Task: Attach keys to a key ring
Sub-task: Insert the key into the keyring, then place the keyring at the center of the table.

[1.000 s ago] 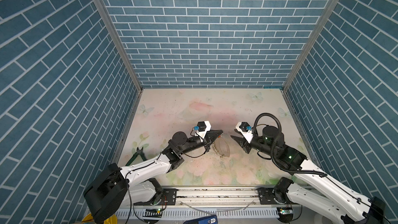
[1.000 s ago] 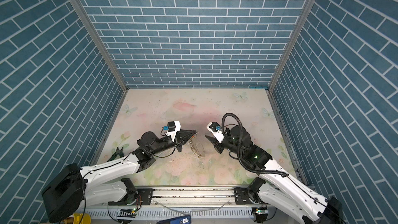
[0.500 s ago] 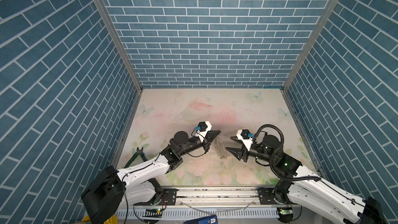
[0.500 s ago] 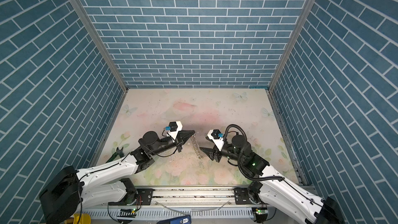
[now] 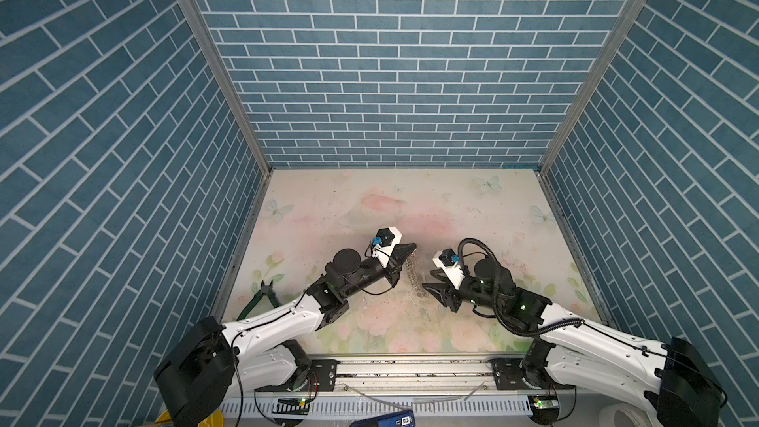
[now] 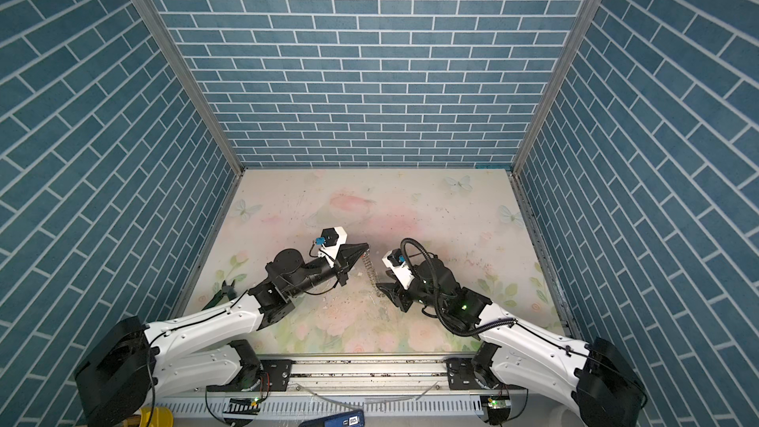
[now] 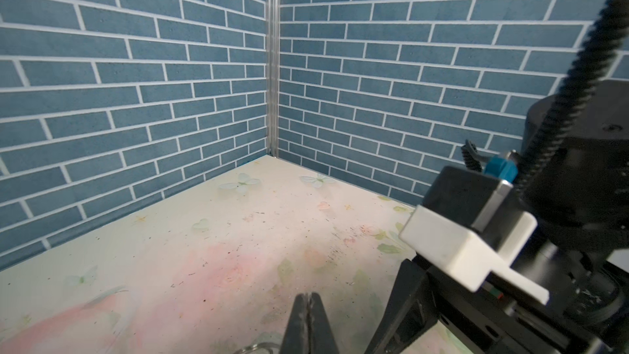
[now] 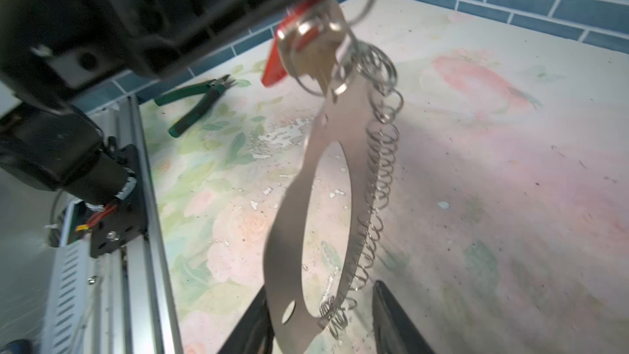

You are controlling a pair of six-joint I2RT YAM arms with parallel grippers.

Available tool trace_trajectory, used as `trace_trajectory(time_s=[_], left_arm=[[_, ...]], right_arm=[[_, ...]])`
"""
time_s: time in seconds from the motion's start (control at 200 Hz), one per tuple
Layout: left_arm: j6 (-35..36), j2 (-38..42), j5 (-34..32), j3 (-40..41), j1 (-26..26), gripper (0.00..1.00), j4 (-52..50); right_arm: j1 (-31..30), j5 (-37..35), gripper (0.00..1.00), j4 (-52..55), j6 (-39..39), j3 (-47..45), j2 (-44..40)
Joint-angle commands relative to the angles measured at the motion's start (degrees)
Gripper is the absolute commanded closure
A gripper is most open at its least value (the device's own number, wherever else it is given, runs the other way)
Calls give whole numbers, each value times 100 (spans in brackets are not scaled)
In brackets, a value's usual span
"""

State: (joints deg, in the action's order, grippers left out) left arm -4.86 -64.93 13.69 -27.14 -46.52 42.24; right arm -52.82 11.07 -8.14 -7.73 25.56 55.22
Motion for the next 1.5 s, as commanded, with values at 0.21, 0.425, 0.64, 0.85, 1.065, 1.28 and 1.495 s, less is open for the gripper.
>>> trace_trajectory(time_s=[0.21, 0.425, 0.64, 0.85, 1.065, 1.28, 1.495], left_arm=[[-170, 70, -315, -228, -32, 100, 40], [-165, 153, -409, -201, -32, 100, -34], [-100, 230, -692, -138, -26, 100, -241], [416, 344, -1430, -384, -23, 99, -1263], [254, 561, -3651, -524, 175, 61, -2746], [-616, 1247, -3797, 137, 797, 50, -2800], [-700, 1731, -4114, 373, 933, 44, -3038]], right_arm=[[-155, -877, 68, -31, 192, 663, 611], [-159, -866, 82, -16, 430, 914, 933], [-167, -254, 95, 347, 600, 965, 752], [-162, -505, 100, 1638, 683, 1493, 655], [-146, -982, 100, 4636, 818, 2900, 1020], [-66, -1853, 100, 7230, 773, 4368, 2114], [-49, -1768, 100, 8280, 1116, 5657, 3300]])
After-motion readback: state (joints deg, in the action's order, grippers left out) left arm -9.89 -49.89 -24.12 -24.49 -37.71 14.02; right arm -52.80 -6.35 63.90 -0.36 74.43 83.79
